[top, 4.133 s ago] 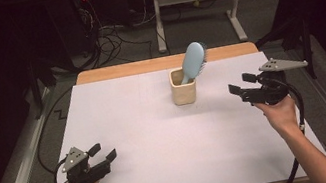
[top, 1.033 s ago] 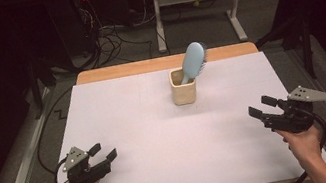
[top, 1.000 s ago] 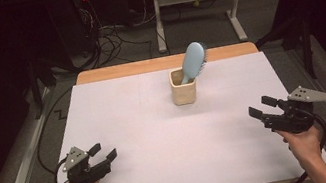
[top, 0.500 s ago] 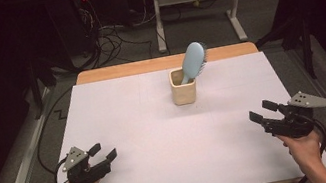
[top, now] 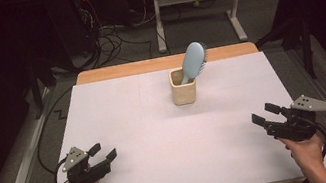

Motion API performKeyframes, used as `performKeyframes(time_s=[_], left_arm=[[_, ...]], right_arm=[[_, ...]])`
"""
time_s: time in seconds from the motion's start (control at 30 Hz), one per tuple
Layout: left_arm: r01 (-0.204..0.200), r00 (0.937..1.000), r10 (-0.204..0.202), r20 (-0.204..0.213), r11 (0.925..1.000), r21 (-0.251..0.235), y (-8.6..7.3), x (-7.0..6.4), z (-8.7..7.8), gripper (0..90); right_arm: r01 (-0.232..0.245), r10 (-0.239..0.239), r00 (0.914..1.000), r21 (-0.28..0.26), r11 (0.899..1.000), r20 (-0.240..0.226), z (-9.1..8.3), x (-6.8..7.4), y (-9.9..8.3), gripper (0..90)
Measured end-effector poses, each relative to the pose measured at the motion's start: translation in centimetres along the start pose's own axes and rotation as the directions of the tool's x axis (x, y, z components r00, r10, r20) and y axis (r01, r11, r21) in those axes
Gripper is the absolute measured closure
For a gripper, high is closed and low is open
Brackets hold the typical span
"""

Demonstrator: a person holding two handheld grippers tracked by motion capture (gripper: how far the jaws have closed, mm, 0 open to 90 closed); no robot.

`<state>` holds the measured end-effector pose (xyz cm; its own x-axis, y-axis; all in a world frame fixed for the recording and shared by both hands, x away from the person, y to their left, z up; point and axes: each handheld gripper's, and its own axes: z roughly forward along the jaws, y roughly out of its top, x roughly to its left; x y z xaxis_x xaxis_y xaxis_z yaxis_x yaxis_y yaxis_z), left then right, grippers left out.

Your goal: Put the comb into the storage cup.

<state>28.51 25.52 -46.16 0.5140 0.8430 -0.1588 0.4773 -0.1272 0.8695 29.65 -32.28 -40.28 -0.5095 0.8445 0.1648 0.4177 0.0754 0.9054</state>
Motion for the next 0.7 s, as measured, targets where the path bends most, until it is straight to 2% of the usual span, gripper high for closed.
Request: performKeyframes(time_s=[0.7], left_arm=[[0.002, 1.0000, -0.002, 0.000, 1.0000, -0.002, 0.0, 0.0, 0.0, 33.7]], right_arm=[[-0.032, 0.032, 0.9994, -0.004, 0.999, 0.013, -0.5, -0.6, -1.3, 30.6]])
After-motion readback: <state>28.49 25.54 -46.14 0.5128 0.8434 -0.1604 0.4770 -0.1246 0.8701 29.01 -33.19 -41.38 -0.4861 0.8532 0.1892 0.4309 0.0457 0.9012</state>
